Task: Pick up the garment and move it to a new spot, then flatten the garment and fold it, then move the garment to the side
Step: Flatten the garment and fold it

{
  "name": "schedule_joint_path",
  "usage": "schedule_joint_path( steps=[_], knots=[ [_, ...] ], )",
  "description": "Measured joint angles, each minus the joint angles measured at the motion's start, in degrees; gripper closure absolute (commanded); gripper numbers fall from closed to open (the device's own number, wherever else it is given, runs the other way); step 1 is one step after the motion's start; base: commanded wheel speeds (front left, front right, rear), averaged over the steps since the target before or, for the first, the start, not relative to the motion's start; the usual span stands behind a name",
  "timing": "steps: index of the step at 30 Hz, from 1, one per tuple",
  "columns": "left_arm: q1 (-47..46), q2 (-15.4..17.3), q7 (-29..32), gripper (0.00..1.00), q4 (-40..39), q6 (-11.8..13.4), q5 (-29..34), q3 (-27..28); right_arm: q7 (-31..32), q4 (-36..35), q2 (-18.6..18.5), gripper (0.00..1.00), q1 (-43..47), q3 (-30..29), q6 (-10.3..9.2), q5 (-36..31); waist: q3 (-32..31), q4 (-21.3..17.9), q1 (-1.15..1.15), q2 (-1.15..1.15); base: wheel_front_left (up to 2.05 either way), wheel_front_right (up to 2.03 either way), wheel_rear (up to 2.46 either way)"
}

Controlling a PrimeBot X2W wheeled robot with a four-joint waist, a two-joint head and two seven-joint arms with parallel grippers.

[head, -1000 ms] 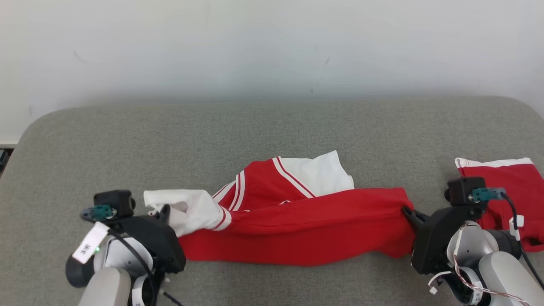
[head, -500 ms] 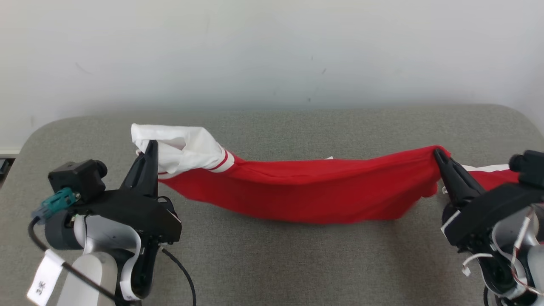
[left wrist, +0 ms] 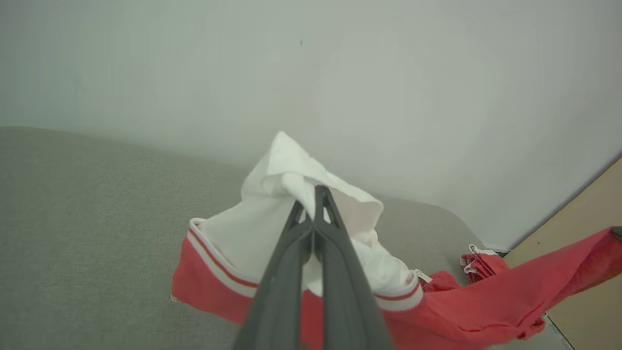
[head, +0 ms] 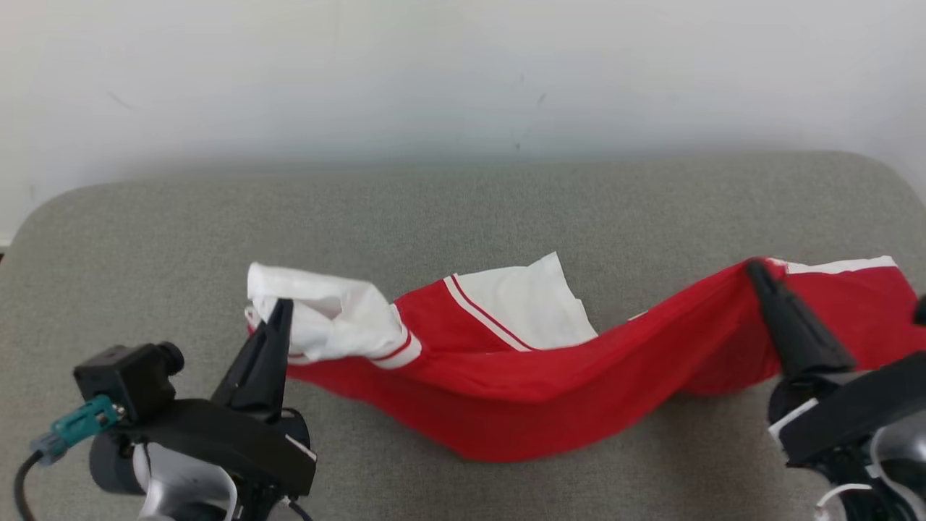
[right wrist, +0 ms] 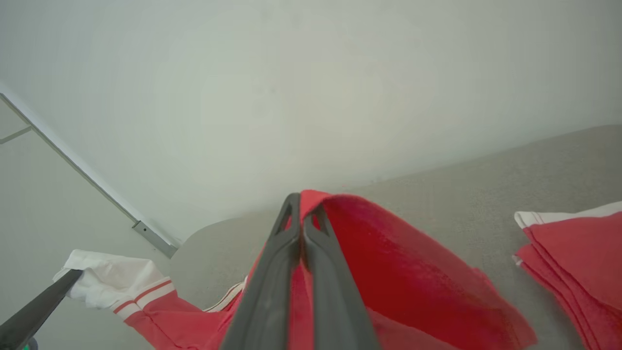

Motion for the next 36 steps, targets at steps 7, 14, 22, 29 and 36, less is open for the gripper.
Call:
schedule_joint_path(
  steps=[7, 14, 22, 29, 36],
  knots=[
    [-5.0, 0.0, 4.1, 1.0, 12.8, 0.1, -2.1, 1.9, 6.6, 16.8, -0.6, 1.0, -10.3, 7.0, 0.1, 0.9, 4.4, -0.2, 0.0, 0.01, 0.0, 0.0, 0.0],
    [-38.9, -1.2, 1.2, 1.0, 26.6, 0.5, -0.4, 4.6, 3.4, 36.0, -0.7, 1.0, -45.4, 3.2, 0.0, -2.5, 9.4, -0.6, 0.05, 0.02, 0.0, 0.0, 0.0],
    [-52.8, -1.7, -13.2, 1.0, 22.3, 0.4, 2.3, 6.0, -6.8, 35.6, -5.1, 1.0, -58.5, 0.9, 4.67, -4.3, 10.4, 0.1, 0.01, 0.0, 0.0, 0.0, 0.0],
    [-30.5, -1.6, -15.9, 1.0, 23.0, -0.4, 2.3, 3.4, -6.4, 36.0, -5.0, 1.0, -37.0, 2.7, 6.71, -4.6, 11.2, 1.1, 0.01, 0.01, 0.0, 0.0, 0.0],
    [-18.5, -1.3, -17.2, 1.0, 33.3, -0.5, 2.6, 1.9, -6.4, 43.5, -1.7, 1.0, -25.9, 4.9, 7.37, -4.4, 12.1, 0.3, 0.01, 0.01, 0.0, 0.0, 0.0]
  ],
)
